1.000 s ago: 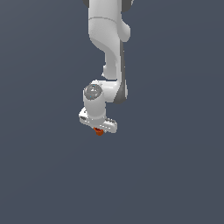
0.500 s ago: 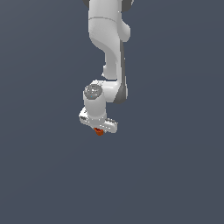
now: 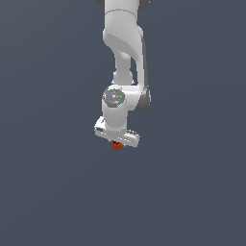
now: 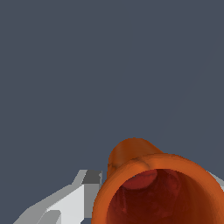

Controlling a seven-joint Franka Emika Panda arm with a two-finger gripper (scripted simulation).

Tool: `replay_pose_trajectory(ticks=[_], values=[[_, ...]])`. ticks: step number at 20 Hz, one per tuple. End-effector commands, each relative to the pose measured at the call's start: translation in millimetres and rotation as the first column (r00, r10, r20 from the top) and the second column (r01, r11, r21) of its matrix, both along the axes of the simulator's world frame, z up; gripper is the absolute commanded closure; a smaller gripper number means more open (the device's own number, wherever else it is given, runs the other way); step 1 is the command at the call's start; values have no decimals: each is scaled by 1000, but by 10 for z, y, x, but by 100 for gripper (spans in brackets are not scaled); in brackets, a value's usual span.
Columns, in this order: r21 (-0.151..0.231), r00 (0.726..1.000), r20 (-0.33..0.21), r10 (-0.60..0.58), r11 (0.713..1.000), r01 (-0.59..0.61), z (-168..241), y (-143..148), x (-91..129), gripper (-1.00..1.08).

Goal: Pick up the object and move it to a goal position.

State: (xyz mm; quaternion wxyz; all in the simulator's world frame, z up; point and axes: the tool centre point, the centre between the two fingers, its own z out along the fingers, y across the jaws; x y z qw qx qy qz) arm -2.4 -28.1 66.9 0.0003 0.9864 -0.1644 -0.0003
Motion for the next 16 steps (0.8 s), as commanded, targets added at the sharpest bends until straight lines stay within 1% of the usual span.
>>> replay_pose_trajectory(ticks=[1,12,16], values=[[0,1000,1,1,1000,-1,132,197,88,108],[-1,1000,1,1,1000,-1,770,1167,538,108],[-1,1000,1,1,1000,-1,970,1473,688,108]])
